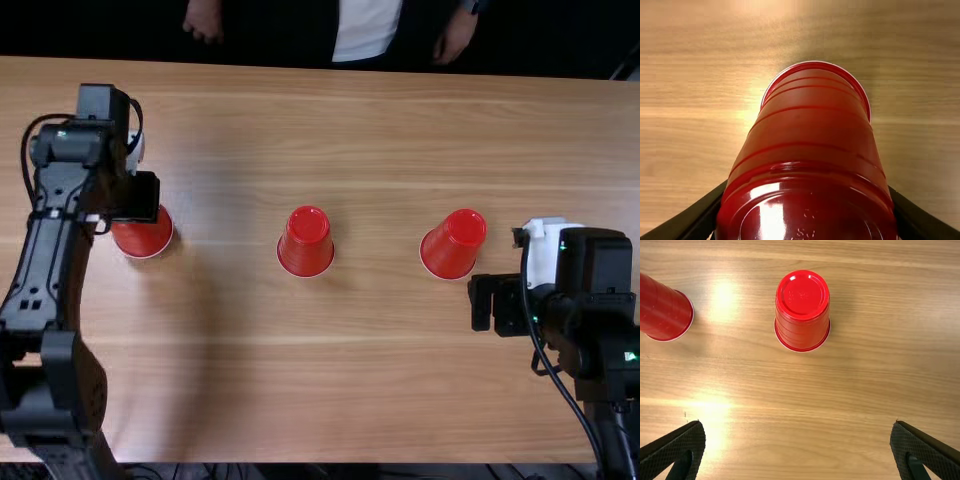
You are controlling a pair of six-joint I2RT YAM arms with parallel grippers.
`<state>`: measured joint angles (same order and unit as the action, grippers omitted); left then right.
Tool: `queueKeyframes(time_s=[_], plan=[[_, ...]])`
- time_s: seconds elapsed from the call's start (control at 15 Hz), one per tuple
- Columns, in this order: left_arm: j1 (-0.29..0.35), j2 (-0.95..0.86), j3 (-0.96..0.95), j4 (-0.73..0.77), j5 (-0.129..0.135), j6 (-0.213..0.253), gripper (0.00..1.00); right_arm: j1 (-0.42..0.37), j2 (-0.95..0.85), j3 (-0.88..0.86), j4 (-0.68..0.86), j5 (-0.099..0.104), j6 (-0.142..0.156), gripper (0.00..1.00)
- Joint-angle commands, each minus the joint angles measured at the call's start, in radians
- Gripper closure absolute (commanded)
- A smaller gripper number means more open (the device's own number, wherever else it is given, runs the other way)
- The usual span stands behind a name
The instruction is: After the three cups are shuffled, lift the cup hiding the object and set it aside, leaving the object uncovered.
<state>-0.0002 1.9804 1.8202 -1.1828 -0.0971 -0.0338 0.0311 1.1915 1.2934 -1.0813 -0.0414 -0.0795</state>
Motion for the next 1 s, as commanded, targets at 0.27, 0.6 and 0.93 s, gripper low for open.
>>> queueKeyframes(time_s=[0.27,0.6,0.93], plan=[[0.020,-0.199,0.034,-0.006,-0.006,-0.040,0.84,0.015,-0.013,-0.019,0.000,-0.008,0.004,0.00],[0.157,-0.236,0.031,-0.051,-0.010,-0.045,0.83,0.015,-0.032,-0.019,-0.002,-0.008,0.000,0.00],[0.244,-0.229,-0.061,-0.036,-0.028,-0.038,0.82,0.015,-0.032,-0.017,0.000,-0.008,0.000,0.00]])
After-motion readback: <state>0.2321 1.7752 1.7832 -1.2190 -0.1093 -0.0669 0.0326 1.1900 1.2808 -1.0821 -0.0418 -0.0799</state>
